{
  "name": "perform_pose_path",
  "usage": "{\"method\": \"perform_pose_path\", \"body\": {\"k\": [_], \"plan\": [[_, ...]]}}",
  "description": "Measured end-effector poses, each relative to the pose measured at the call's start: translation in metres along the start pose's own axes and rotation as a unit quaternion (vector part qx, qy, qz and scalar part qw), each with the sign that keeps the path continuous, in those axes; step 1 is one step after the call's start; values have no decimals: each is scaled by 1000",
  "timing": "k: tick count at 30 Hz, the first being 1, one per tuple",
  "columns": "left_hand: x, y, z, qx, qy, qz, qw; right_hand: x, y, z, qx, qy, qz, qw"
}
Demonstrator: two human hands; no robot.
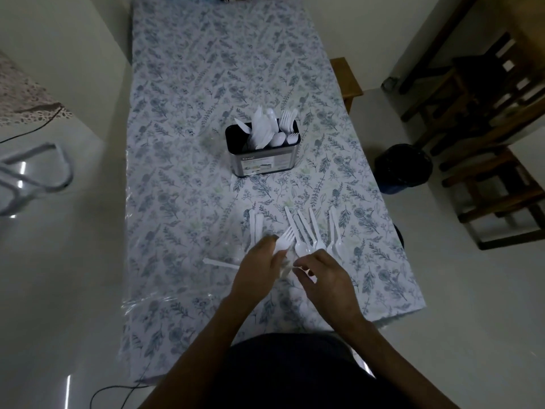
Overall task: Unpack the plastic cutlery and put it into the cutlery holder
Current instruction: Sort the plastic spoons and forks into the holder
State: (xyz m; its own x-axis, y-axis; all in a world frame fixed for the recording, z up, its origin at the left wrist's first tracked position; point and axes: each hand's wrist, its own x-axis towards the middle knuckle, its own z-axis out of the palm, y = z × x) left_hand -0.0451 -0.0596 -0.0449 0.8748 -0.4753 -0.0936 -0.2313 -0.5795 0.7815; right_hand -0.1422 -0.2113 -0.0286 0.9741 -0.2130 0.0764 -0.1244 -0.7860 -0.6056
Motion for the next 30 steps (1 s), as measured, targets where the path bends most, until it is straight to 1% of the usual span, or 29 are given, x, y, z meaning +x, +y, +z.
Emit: {"method": "perform_pose_path", "body": {"k": [1,2,3,4,6,7,8,9,10,11,12,14,15,18,20,23,28,30], "plan": [[-1,5,2,-22,-16,-11,1000,1,0,-6,12,7,-14,1000],[-2,12,4,-56,-34,-41,997,4,0,-11,23,14,-15,1000],[-4,16,8,-99,-47,-80,991,6,0,-14,40,15,7,999],[-6,22,10,-155,-53,-120,979,9,2,-16,65,10,52,996],[-11,26,14,-268,-60,-198,941,10,19,-8,95,-17,177,979],[-12,26,15,-310,-61,-233,920,11,27,-4,89,-29,249,964],[-12,25,14,-345,-64,-268,897,10,35,0,94,-42,322,941],[-13,25,13,-379,-64,-300,873,9,42,4,121,-48,384,914],[-13,23,11,-413,-59,-321,850,9,46,7,161,-45,429,887],[-13,22,9,-442,-54,-325,834,9,49,10,191,-38,458,867],[-13,20,7,-454,-48,-310,834,11,51,12,208,-27,475,855],[-15,16,4,-439,-44,-261,859,14,53,17,231,-2,494,838],[-16,14,3,-429,-38,-254,866,15,55,18,246,9,503,829],[-16,10,1,-434,-21,-262,862,20,54,17,311,28,524,793],[-17,9,0,-414,-19,-249,876,19,50,11,315,25,516,796],[-16,13,-3,-362,-14,-242,900,10,44,0,285,12,484,827],[-14,16,-2,-344,-8,-256,903,-11,27,-25,237,2,430,871],[-13,15,0,-339,-6,-261,904,-17,23,-32,185,9,396,899]]}}
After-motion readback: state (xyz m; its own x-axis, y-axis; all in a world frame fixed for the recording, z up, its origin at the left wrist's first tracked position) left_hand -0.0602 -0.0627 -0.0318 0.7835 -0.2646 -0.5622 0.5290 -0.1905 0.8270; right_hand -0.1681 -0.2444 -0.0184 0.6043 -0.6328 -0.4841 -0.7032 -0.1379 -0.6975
